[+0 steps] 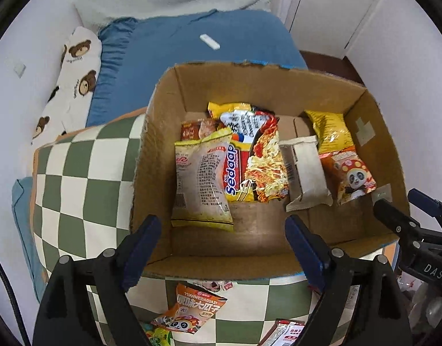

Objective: Organize snacks
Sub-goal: 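Carry egg-cake bag and orange panda bag into the box with both tools, release, then move both tools back over the remaining snacks on the bed, then grasp the watermelon candy bag with left tool while right tool grasps red-white strip pack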

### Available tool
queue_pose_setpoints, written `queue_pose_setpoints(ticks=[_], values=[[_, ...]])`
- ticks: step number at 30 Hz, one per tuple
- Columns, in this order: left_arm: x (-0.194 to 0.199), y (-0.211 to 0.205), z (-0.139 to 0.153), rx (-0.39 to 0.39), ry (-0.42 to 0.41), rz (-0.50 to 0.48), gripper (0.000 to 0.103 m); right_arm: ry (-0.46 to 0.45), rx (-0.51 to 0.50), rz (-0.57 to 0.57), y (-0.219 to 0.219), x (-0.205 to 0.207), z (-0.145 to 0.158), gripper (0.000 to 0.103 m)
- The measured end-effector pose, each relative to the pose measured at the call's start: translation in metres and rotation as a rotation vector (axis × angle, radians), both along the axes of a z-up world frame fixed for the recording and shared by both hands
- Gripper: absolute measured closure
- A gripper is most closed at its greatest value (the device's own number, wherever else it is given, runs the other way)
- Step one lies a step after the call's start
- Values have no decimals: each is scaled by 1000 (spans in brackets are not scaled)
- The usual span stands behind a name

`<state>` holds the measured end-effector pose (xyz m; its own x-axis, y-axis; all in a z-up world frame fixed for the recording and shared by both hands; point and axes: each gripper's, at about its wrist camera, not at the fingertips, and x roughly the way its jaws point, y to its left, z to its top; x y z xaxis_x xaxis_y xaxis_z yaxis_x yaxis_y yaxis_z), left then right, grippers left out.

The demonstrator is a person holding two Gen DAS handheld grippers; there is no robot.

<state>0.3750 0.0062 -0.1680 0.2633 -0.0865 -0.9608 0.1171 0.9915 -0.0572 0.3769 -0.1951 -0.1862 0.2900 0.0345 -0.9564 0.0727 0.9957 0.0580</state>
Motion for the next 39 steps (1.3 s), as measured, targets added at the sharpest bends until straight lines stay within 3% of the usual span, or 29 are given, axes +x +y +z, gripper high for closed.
queue_pose_setpoints(ticks=[8, 13, 19, 23, 30, 35, 39], values=[[-27, 0, 39, -12, -140, -2, 15, -114, -9, 7, 9, -28, 40, 6], [-43, 3, 58, -42, -184, -6, 15, -182, -16, 4, 15, -50, 64, 6], [-80, 19, 68, -49, -217, 6, 15, -192, 75, -4, 20, -90, 74, 6], [-123, 41, 43, -37, -185, 27, 15, -119, 139, -15, 32, -134, 40, 6], [-208, 99, -69, 27, 70, 156, 15, 100, 201, -66, 67, -215, -77, 6], [-238, 130, -119, 53, 183, 224, 15, 178, 140, -93, 88, -243, -134, 6], [-239, 141, -130, 68, 205, 239, 15, 133, 46, -87, 105, -252, -142, 6]])
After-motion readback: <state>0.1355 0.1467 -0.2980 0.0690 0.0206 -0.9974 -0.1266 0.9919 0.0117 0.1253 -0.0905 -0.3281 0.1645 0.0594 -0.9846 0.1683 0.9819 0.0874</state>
